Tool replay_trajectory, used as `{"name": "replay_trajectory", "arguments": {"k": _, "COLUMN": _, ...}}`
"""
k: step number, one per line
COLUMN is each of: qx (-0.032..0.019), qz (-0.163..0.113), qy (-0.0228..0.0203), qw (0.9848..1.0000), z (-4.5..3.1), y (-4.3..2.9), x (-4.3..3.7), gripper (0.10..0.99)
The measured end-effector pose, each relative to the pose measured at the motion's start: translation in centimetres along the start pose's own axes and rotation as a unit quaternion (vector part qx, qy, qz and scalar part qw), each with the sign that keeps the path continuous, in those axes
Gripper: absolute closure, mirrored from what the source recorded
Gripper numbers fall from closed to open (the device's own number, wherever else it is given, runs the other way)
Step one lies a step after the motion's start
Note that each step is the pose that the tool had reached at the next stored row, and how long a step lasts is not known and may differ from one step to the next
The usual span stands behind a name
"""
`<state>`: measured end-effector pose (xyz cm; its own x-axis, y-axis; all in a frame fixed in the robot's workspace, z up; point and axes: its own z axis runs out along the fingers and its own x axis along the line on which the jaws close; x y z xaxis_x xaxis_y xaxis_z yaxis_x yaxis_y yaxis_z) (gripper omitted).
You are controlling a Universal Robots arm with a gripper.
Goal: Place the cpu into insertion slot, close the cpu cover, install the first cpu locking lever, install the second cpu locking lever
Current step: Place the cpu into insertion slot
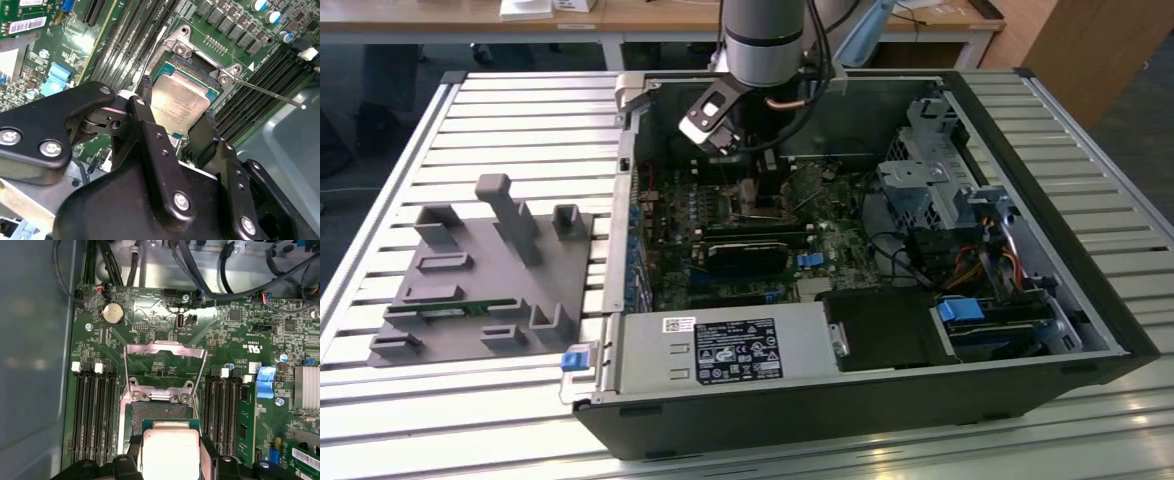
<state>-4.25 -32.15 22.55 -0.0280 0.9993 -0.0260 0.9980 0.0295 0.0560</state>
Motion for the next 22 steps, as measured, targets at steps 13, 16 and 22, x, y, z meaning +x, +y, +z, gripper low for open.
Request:
{"name": "replay_trajectory", "arguments": {"k": 13, "qx": 0.0001, "qz": 0.0, "qy": -0.001, "qw": 1.0, "z": 0.95, "y": -0.03, "x": 0.24, "gripper": 0.545}}
{"name": "replay_trajectory", "arguments": {"k": 16, "qx": 0.0, "qz": 0.0, "qy": -0.001, "qw": 1.0, "z": 1.03, "y": -0.04, "x": 0.25, "gripper": 0.545}}
{"name": "replay_trajectory", "arguments": {"k": 22, "qx": 0.0, "qz": 0.0, "qy": -0.0009, "qw": 1.0, "z": 1.2, "y": -0.04, "x": 0.26, "gripper": 0.545}}
